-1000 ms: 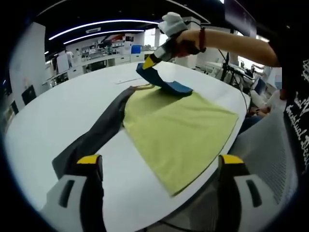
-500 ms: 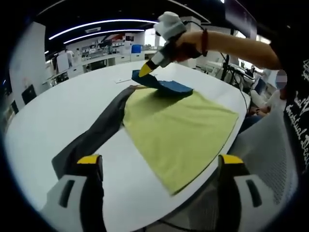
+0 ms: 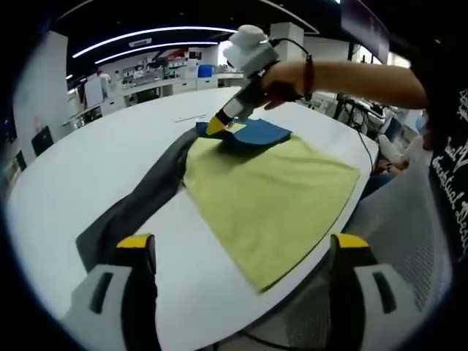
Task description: Fold the garment on the visible template until the final outline fits inside the template.
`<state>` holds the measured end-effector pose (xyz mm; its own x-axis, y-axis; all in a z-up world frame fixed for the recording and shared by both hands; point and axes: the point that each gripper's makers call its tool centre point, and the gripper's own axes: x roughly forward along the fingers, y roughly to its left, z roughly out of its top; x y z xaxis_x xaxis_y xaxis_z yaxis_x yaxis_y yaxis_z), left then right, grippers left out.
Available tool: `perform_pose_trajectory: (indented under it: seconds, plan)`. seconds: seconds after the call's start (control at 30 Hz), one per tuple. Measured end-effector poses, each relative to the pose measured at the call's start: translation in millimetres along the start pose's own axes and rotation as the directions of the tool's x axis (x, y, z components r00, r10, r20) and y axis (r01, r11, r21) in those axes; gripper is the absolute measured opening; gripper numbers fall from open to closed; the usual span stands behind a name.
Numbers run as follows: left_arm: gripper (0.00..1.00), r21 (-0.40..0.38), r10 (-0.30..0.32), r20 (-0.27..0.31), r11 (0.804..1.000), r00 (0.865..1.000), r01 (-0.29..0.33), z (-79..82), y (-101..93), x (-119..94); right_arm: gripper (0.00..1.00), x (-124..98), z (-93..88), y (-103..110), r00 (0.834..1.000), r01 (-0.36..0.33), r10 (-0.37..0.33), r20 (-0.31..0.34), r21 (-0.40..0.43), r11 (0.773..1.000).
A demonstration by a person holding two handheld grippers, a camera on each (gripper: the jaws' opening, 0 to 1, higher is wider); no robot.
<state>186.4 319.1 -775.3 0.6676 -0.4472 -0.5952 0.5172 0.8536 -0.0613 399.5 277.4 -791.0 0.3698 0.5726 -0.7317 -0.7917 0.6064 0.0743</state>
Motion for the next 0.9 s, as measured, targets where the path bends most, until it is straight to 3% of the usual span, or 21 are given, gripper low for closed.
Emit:
perform_pose_trajectory:
  seconds: [0.2, 0.37, 0.53, 0.73, 0.9]
  plan:
    - [0.96, -0.002, -0.005, -0.005, 1.0, 1.0, 0.005, 0.1, -4.7, -1.0, 0.0, 10.0, -8.1, 11.7, 1.0, -0.028, 0.028, -0.003, 0.044, 0.999]
    - [0.96, -0.003, -0.006, -0.005, 1.0, 1.0, 0.006, 1.0, -4.7, -0.1, 0.0, 13.1, -14.2, 37.9, 0.989, -0.147, 0.148, 0.001, 0.129, 0.981]
    - [0.96, 0.002, -0.009, -0.001, 1.0, 1.0, 0.009, 3.2, -5.6, 0.1, 0.0, 15.9, -14.8, 41.4, 0.986, -0.164, 0.165, 0.001, 0.106, 0.981]
    - [0.99, 0.004, -0.002, -0.001, 1.0, 1.0, 0.002, 2.5, -3.7, -1.1, 0.19, 9.2, -17.8, 37.3, 0.988, -0.151, 0.151, 0.012, 0.088, 0.985]
    - [0.99, 0.013, -0.006, -0.008, 1.0, 1.0, 0.006, 5.0, -6.0, -1.6, 0.47, 8.6, -18.4, 26.7, 0.991, -0.132, 0.13, 0.037, 0.058, 0.99]
